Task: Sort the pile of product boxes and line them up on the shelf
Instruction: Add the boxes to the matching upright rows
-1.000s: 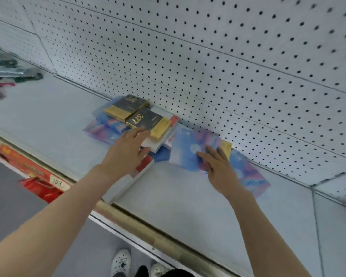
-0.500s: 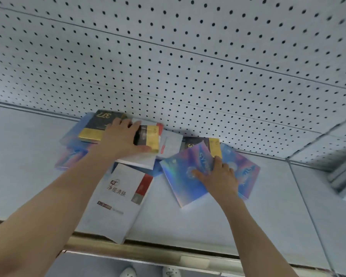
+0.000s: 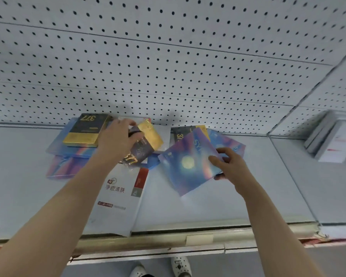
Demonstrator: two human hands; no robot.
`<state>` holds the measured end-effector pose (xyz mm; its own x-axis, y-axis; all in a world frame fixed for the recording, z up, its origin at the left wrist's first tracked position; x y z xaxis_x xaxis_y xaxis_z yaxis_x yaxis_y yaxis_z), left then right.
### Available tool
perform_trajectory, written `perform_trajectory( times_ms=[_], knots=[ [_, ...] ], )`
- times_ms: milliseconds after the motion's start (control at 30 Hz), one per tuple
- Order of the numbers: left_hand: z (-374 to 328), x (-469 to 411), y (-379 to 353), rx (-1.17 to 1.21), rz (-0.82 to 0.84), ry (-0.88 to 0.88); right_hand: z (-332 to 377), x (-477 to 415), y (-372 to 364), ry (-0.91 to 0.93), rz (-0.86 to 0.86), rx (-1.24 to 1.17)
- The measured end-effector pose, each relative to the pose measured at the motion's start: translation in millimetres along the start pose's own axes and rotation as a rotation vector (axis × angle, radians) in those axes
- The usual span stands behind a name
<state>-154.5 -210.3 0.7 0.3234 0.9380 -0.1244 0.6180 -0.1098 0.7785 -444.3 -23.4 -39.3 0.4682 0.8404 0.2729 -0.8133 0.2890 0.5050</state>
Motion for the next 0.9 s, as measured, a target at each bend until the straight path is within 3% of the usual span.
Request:
perform_trajectory(
  times_ms=[100, 200, 267, 467, 900],
  knots=[
    [-21.9, 16.1, 8.3, 0.168, -0.061, -0.008, 1.8, 14.1, 19.1, 0.02, -0.102, -0.052],
    [-29.9, 42.4, -15.6, 0.563, -0.002, 0.157, -3.5, 33.3, 47.0, 0.07, -0.292, 0.072],
    [-42.0, 56.8, -37.3, 0.686, 0.028, 0.18, -10.5, 51.4, 68.9, 0.092, -0.403, 0.144],
    [-106.4, 102.9, -98.7, 0.853, 0.107, 0.191, -36.9, 112.5, 154.4, 0.131, -0.656, 0.165],
    [-340.5, 212.6, -263.3, 0.973, 0.299, 0.065, -194.9, 232.6, 372.7, -0.021, -0.796, 0.122]
  ],
)
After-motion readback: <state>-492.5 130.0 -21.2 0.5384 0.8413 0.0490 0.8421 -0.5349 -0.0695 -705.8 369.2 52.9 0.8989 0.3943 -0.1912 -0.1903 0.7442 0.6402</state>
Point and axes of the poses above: each hand's wrist, its own x-axis away from the middle knuckle, its own y-axis out of the back of the hand, z = x × y, the point moved 10 cm from there along -x, towards the middle knuckle, and after that the axes turned 12 degrees about x, right-handed, at the moved point
